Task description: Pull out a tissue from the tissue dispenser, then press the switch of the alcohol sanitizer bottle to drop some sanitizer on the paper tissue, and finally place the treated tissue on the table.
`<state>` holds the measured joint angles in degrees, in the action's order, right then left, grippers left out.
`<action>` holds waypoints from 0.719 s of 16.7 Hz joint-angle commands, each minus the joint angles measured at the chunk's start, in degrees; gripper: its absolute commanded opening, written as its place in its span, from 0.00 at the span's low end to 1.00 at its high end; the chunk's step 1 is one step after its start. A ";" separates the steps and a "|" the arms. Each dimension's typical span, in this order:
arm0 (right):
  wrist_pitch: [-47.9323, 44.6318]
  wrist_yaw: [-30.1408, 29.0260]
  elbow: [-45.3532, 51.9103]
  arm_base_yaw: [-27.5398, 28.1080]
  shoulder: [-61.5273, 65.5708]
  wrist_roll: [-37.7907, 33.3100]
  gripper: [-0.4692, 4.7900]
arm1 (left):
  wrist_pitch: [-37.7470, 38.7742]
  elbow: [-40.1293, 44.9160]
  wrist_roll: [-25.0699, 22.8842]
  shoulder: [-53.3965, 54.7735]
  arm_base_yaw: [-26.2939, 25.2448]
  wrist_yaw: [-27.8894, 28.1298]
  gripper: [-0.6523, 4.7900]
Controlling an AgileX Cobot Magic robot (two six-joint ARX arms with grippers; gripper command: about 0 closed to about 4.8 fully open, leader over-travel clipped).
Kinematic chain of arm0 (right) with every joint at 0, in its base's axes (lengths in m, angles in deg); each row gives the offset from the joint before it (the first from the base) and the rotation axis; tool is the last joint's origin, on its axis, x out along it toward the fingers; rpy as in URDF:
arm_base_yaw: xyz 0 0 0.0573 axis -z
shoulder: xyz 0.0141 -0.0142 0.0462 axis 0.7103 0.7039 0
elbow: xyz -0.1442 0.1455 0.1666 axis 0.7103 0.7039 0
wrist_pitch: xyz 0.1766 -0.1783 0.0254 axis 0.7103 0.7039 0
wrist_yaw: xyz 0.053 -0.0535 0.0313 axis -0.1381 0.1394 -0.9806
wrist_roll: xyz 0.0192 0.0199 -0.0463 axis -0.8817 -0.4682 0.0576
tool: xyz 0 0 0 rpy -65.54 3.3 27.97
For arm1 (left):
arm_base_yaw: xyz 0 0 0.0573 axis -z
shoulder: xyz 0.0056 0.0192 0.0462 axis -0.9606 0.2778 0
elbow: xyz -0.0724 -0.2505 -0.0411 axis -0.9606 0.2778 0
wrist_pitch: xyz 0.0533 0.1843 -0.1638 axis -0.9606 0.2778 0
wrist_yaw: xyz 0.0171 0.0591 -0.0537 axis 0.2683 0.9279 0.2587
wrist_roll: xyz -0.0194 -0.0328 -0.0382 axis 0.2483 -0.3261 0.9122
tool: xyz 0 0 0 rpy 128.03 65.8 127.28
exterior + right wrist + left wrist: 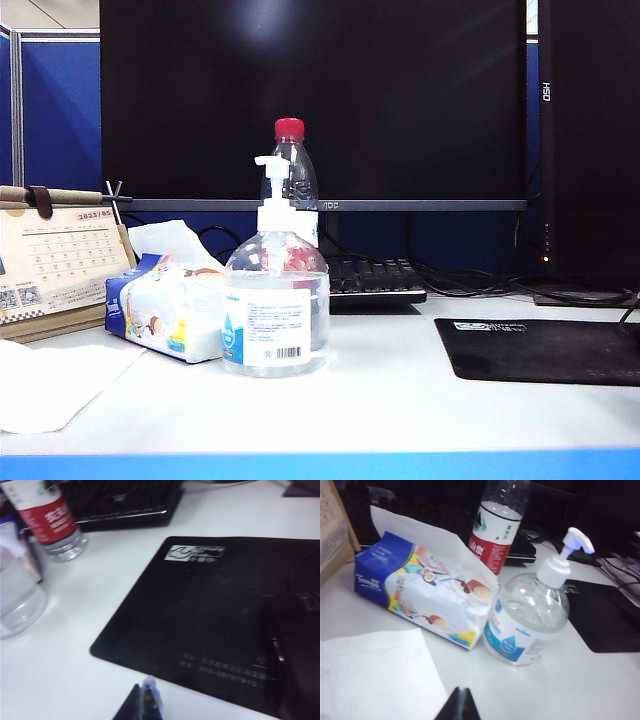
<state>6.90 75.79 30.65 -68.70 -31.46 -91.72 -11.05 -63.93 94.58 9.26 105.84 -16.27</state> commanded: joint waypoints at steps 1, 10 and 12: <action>0.52 -0.04 0.13 0.59 0.11 3.04 0.09 | 0.57 0.11 -0.02 -0.04 -0.07 -0.39 0.11; 0.22 -5.35 0.15 0.37 6.05 -0.02 0.09 | 0.57 0.11 -0.02 -0.04 -0.07 -0.39 0.11; 0.15 -5.35 0.15 0.48 5.90 -0.02 0.09 | 0.59 0.11 -0.02 -0.04 -0.07 -0.39 0.11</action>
<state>7.10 70.70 30.65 -68.27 -25.56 -91.55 -11.05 -63.93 94.62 9.26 105.84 -16.43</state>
